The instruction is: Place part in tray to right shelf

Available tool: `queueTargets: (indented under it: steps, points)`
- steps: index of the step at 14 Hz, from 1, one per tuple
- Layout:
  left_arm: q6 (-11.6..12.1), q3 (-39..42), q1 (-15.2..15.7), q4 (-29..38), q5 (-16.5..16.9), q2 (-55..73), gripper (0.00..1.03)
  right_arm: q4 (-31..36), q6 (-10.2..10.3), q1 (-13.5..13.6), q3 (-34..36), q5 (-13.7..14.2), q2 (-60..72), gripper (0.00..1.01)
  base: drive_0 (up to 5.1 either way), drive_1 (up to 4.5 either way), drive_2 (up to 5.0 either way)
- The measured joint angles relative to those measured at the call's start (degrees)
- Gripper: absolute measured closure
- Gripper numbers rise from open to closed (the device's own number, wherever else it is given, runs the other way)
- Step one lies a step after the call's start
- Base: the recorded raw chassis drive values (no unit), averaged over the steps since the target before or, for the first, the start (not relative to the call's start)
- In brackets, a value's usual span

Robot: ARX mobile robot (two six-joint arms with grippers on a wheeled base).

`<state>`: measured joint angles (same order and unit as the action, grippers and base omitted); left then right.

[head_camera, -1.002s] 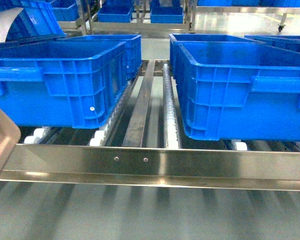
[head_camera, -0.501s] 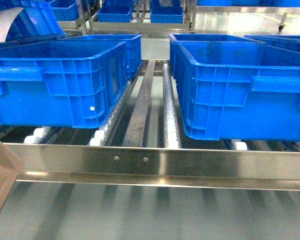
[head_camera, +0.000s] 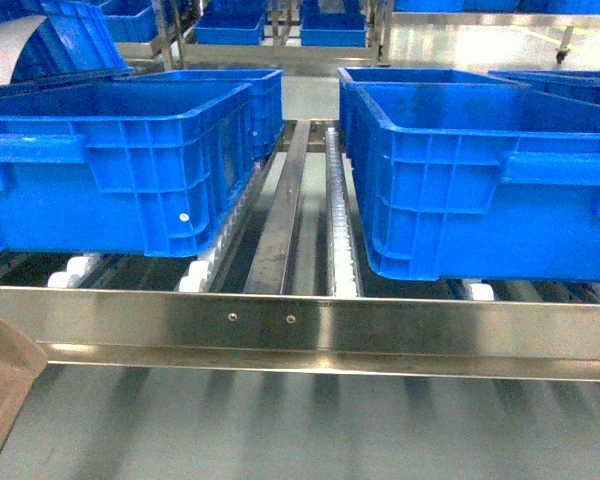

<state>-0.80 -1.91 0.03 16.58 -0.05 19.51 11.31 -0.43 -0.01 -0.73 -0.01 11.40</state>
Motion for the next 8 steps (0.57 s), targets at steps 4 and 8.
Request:
queueTargets:
  steps: [4, 8]
  points:
    - [0.1, 1.1, 0.0, -2.2, 0.1, -4.8, 0.87, -11.0, 0.0, 0.0, 0.0, 0.0, -11.2, 0.99, 0.0, 0.0, 0.0]
    - [0.2, 1.1, 0.0, -6.4, 0.0, -8.9, 0.87, -11.6, 0.0, 0.0, 0.0, 0.0, -11.1, 0.99, 0.0, 0.0, 0.0]
